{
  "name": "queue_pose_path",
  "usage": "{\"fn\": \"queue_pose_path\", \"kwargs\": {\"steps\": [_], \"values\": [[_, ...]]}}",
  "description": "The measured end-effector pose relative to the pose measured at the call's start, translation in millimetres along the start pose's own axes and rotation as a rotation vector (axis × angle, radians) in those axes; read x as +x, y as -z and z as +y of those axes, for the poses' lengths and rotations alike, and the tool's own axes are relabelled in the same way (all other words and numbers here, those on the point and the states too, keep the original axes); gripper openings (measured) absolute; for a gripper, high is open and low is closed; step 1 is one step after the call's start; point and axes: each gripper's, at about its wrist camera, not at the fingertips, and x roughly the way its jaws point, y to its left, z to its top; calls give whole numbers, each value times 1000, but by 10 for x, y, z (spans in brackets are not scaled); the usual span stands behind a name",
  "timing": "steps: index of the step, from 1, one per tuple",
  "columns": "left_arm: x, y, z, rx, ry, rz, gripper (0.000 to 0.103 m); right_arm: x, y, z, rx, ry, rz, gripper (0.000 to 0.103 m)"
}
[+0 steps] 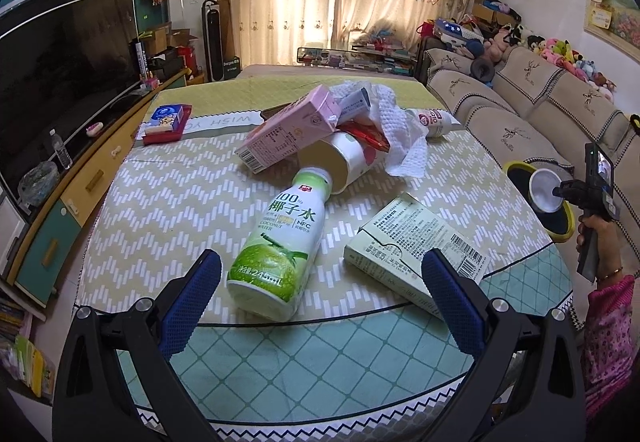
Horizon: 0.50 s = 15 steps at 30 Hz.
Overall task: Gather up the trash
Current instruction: 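Carry the cup over the yellow-rimmed bin and open the right tool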
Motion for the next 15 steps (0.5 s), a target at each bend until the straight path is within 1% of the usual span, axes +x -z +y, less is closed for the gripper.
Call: {"fn": "queue_pose_path", "kwargs": {"steps": [2, 3, 6, 15], "values": [[30, -8, -9, 2, -1, 3, 99, 55, 11, -16, 7, 7, 14, 18], [42, -9, -9, 1, 0, 5, 99, 85, -2, -46, 12, 6, 18, 19], [77, -19, -1, 2, 2, 13, 99, 59, 9, -55, 8, -5, 16, 19], [235, -25, 53, 3, 10, 39, 99, -136, 80, 144, -36, -39, -4, 20]]}}
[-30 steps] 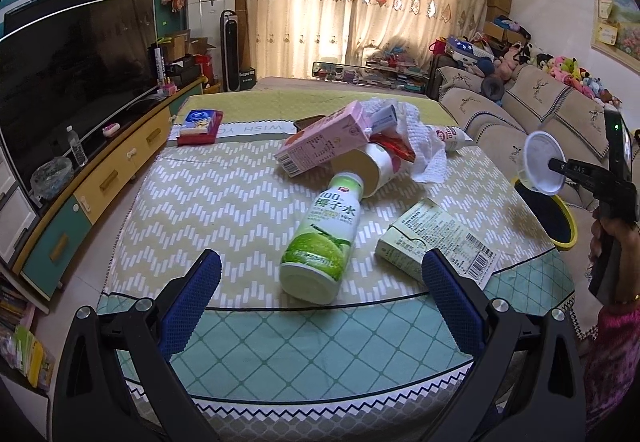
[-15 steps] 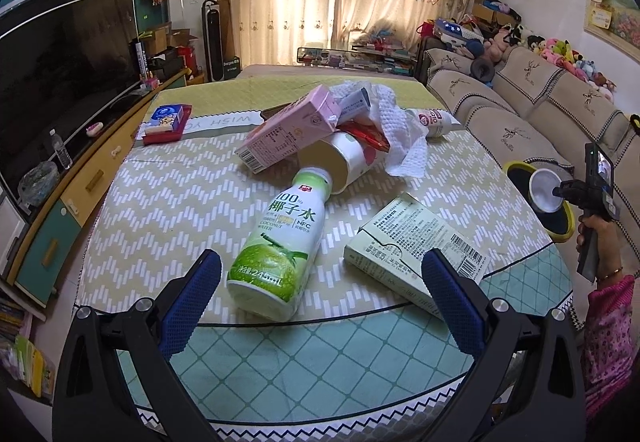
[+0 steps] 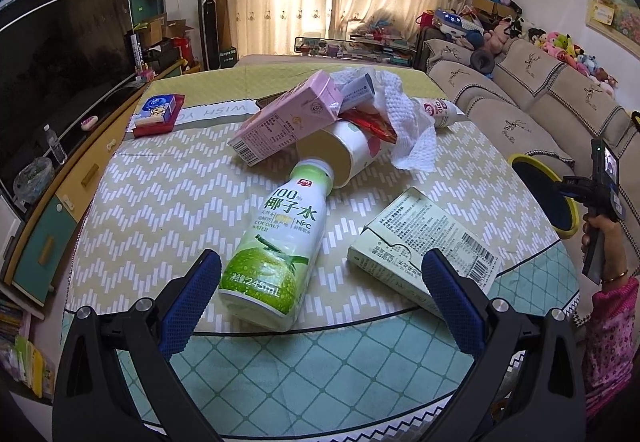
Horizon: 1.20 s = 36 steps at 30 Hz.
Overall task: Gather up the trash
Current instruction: 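Carry the cup over the yellow-rimmed bin and open the right tool, then grasp the green coconut water bottle with the left tool and lift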
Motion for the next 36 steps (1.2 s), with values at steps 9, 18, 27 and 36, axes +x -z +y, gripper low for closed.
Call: {"fn": "queue_pose_path", "kwargs": {"steps": [9, 18, 27, 36], "values": [[186, -14, 205, 12, 7, 21, 99, -130, 83, 173, -37, -37, -7, 25], [480, 53, 381, 37, 36, 82, 95, -142, 132, 267, -60, -53, 1, 28], [715, 130, 495, 10, 78, 138, 68, -94, 184, 342, -75, -69, 19, 28], [561, 121, 509, 3, 88, 67, 56, -129, 220, 387, -84, -82, 14, 28]]}}
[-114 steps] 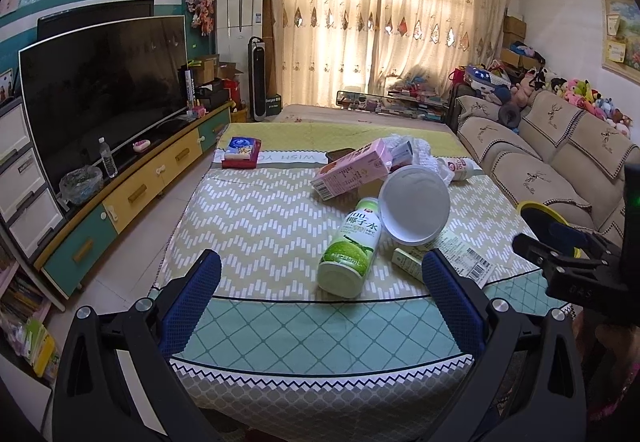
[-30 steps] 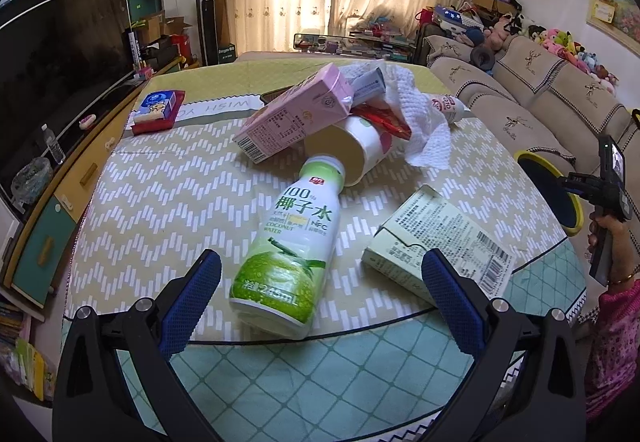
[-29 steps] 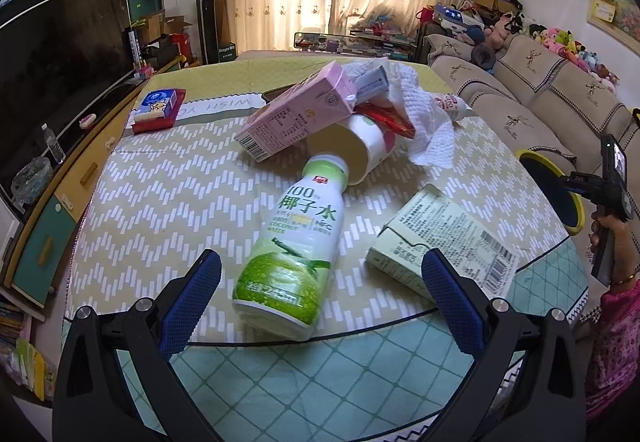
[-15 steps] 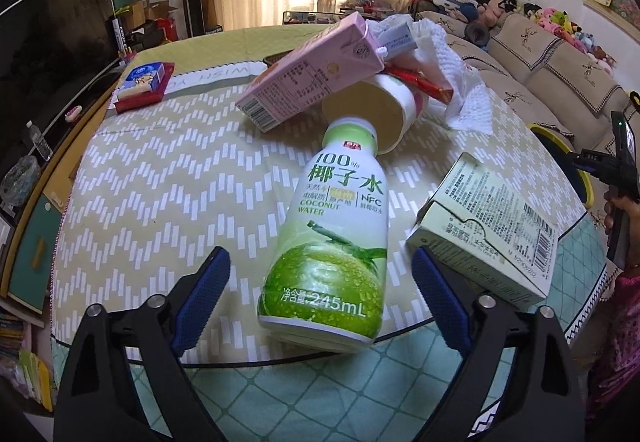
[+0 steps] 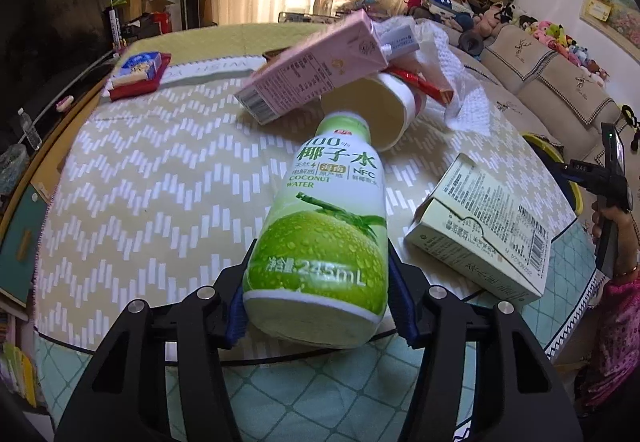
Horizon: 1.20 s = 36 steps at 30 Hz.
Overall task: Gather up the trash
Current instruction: 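Grasp the green coconut water bottle with the left tool and lift, then carry the bottle over the bin and release it from the left tool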
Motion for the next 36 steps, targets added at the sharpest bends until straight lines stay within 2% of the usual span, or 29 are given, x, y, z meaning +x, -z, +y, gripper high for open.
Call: {"fn": "queue_pose_path", "kwargs": {"steps": [10, 24, 36], "values": [[-486, -166, -54, 72, -146, -150, 55, -59, 51, -16, 3, -9, -9, 28], [-796, -310, 65, 37, -162, -236, 53, -83, 81, -11, 2, -12, -11, 28], [-943, -332, -63, 54, -135, -252, 51, -151, 92, -22, -7, -26, -16, 28]]}}
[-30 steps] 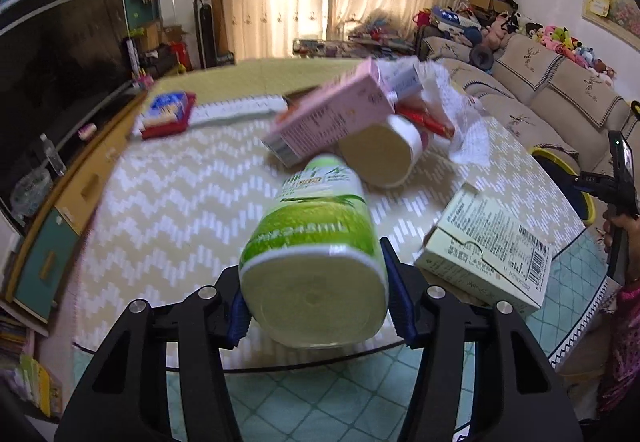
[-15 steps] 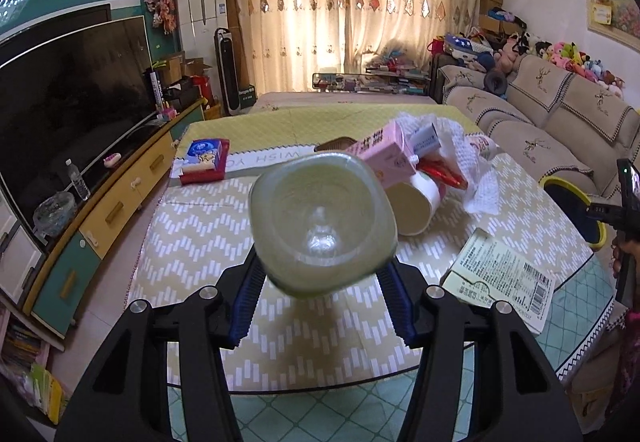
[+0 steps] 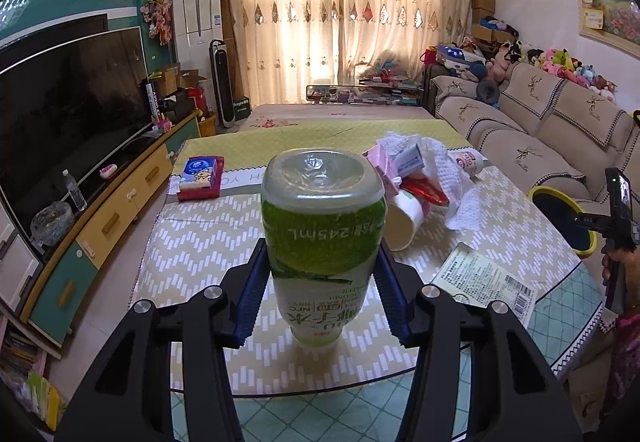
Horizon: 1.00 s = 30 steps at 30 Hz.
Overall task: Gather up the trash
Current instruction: 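Carry the bottle over the bin and release it from the left tool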
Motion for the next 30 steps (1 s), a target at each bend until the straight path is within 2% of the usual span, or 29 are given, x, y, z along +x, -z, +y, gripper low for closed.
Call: {"fn": "queue_pose_path", "kwargs": {"steps": [9, 18, 23, 30], "values": [[-125, -265, -264, 29, 60, -27, 51, -190, 24, -89, 2, 1, -36, 28], [-146, -698, -880, 110, 194, -51, 51, -350, 71, -384, 45, 5, -63, 28], [-44, -942, -1439, 185, 314, -46, 51, -393, 68, -592, 74, 11, -74, 28], [214, -1183, -2450, 306, 470, -27, 51, -480, 70, -922, 127, 29, -100, 28]]}}
